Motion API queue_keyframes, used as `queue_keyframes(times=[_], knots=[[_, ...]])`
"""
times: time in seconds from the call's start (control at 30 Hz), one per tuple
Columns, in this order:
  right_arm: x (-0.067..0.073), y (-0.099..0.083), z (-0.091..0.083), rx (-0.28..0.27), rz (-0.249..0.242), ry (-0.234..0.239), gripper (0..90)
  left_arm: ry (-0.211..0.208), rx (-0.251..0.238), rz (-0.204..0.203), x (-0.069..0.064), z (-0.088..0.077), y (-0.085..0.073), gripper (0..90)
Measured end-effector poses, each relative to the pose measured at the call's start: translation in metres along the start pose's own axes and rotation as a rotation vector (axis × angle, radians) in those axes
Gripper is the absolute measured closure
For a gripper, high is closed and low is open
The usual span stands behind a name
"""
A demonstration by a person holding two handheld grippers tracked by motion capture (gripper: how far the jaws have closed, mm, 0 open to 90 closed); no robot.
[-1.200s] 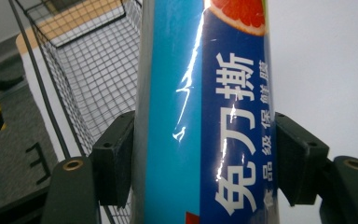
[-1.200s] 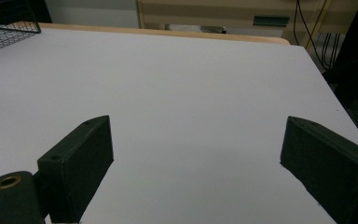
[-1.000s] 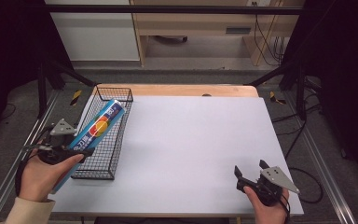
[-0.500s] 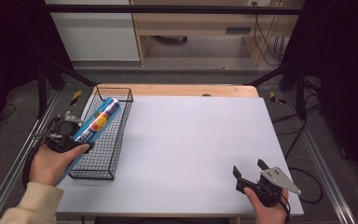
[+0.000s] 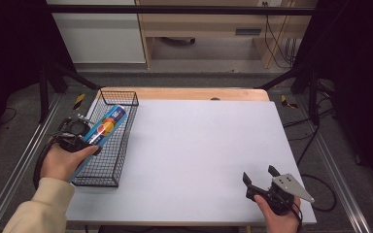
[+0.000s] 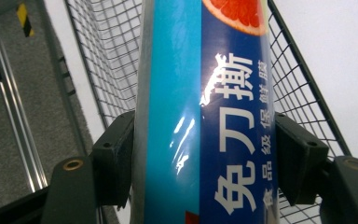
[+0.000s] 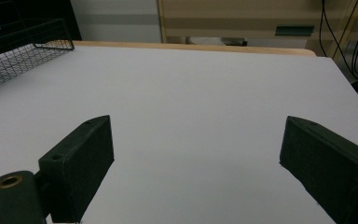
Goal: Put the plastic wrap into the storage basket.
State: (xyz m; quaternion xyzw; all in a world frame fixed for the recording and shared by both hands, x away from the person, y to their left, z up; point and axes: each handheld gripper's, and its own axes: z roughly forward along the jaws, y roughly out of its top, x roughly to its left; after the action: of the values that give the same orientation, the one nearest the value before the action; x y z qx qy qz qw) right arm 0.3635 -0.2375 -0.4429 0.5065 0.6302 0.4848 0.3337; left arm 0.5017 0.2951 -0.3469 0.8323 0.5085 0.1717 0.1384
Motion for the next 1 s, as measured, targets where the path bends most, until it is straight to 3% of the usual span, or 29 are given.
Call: queue_keyframes(times=[0.07,0.3,0.43,0.67,1.0], knots=[[0.000,0.000,0.000,-0.002,-0.003,0.000,10.1,0.024,0.024,0.003,-0.002,0.005,0.006,32.0],[-0.001,0.000,0.000,-0.001,0.001,0.006,10.1,0.032,0.051,-0.022,-0.001,0.010,0.010,32.0],[0.000,0.000,0.000,0.000,-0.003,0.005,10.1,0.045,0.091,-0.058,0.002,0.016,0.016,32.0],[-0.001,0.000,0.000,0.000,0.003,0.005,10.2,0.052,0.139,-0.045,-0.002,0.025,0.021,32.0],[-0.001,0.000,0.000,-0.003,0.000,0.005,10.3,0.113,0.206,0.010,-0.010,0.037,0.026,32.0]])
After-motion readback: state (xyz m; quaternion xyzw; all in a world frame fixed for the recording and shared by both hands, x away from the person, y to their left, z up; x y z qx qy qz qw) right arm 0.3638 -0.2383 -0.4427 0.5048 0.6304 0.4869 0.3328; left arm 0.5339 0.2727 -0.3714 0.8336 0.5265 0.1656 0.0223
